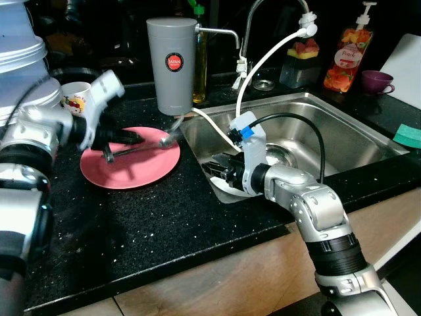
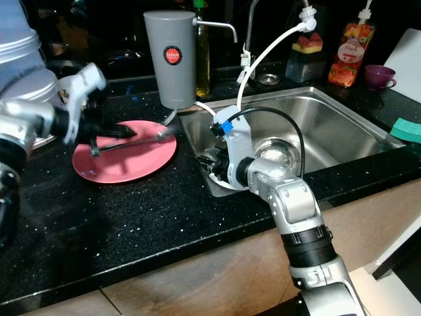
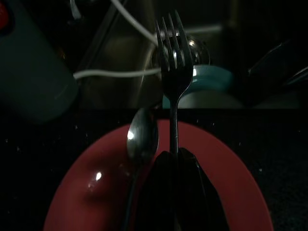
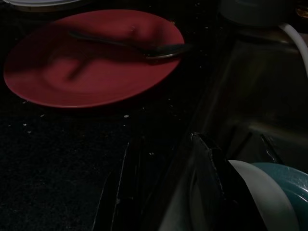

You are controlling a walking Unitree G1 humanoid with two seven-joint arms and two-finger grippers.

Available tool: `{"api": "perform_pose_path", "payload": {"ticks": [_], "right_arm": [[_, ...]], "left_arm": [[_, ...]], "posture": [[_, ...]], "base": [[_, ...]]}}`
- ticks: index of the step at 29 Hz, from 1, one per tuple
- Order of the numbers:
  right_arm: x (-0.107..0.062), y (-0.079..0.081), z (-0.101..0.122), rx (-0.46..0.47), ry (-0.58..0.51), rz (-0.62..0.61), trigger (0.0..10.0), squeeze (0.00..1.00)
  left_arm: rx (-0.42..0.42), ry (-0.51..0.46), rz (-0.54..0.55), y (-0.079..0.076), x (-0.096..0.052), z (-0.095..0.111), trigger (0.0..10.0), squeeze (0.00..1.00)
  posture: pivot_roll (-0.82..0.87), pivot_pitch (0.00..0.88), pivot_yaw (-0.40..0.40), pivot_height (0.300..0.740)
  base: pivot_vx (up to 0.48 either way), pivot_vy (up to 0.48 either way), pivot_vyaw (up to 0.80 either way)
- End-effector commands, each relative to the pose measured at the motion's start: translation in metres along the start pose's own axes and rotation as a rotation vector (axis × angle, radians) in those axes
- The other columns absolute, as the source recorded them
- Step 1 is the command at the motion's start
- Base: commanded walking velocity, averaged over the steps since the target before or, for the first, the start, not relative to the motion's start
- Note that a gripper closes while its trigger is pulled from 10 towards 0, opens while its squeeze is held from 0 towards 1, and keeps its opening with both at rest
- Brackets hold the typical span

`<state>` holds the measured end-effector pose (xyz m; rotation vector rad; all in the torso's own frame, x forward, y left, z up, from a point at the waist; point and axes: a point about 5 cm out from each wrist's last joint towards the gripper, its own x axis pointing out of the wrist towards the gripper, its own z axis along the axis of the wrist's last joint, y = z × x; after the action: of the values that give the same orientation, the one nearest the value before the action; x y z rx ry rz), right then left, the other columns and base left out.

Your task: Kitchen organization

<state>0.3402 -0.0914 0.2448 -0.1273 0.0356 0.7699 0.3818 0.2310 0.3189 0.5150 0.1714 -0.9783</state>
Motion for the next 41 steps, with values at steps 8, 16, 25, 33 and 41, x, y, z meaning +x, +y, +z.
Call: {"api": "perform_pose_path", "payload": {"ticks": [8, 16, 25, 33, 41], "right_arm": [[0.002, 0.000, 0.001, 0.008, -0.009, 0.009, 10.0, 0.00], [0.004, -0.001, 0.013, 0.080, -0.139, -0.061, 10.0, 0.00], [0.007, 0.008, 0.033, 0.351, -0.391, -0.147, 10.0, 0.00], [0.006, 0.019, 0.036, 0.458, -0.480, -0.158, 10.0, 1.00], [0.008, 0.030, 0.036, 0.453, -0.476, -0.136, 10.0, 1.00]], "left_arm": [[0.026, -0.037, 0.013, 0.004, -0.013, 0.009, 0.0, 0.00], [-0.069, -0.551, 0.269, 0.012, -0.008, 0.034, 0.0, 0.00], [-0.064, -0.369, 0.695, -0.006, 0.042, -0.004, 0.0, 0.00], [0.053, -0.311, 0.690, -0.045, 0.059, -0.016, 0.0, 0.00], [-0.175, -0.542, 0.632, -0.078, 0.061, -0.003, 0.0, 0.00]], "posture": [[-0.02, 0.025, 0.031, 0.740], [-0.02, 0.024, 0.033, 0.740], [-0.04, 0.041, 0.036, 0.740], [-0.04, 0.056, 0.035, 0.740], [-0.03, 0.063, 0.039, 0.740]], "base": [[0.000, 0.000, 0.00], [0.000, 0.000, 0.00], [0.000, 0.000, 0.00], [0.000, 0.000, 0.00], [0.000, 0.000, 0.00]]}}
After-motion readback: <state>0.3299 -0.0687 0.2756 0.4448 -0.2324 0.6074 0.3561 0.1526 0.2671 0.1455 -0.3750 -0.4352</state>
